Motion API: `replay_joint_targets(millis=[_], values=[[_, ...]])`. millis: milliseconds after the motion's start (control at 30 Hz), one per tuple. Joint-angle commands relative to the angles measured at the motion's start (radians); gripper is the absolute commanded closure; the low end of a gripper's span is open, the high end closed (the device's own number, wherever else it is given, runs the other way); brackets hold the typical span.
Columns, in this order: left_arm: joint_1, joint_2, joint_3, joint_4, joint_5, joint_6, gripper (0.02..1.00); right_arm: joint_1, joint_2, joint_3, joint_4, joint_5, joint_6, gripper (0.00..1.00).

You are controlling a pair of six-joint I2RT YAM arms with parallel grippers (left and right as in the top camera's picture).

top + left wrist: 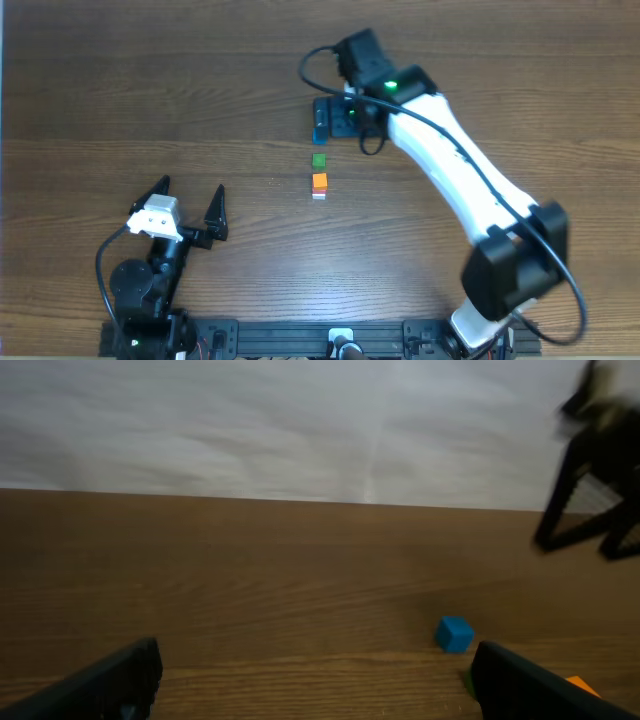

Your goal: Stack Cubes

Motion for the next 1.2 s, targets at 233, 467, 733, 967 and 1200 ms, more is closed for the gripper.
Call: replay_joint_targets(millis=[233, 467, 733, 967, 1200], values=[[0.005, -0.005, -0.006, 0.003, 0.009, 0.008, 0.020, 0.093, 0.236, 0.145, -0.061, 0.013, 0.108, 0.007], [0.005, -0.005, -0.006, 0.003, 0.009, 0.008, 0.020, 0.114, 0.320, 0.162, -0.063, 0.025, 0.149, 0.016], [0.005, -0.005, -0.006, 0.003, 0.009, 0.008, 0.020, 0.120, 0.362, 0.163, -0.075, 0.040, 0.175, 0.042], [0.005, -0.005, -0.006, 0.003, 0.009, 0.008, 0.020, 0.116, 0.380, 0.162, -0.059, 0.063, 0.189, 0.084], [0.005, -0.005, -0.006, 0.003, 0.009, 0.008, 0.023, 0.117, 0.400, 0.162, -0.055, 0.058, 0.193, 0.104]])
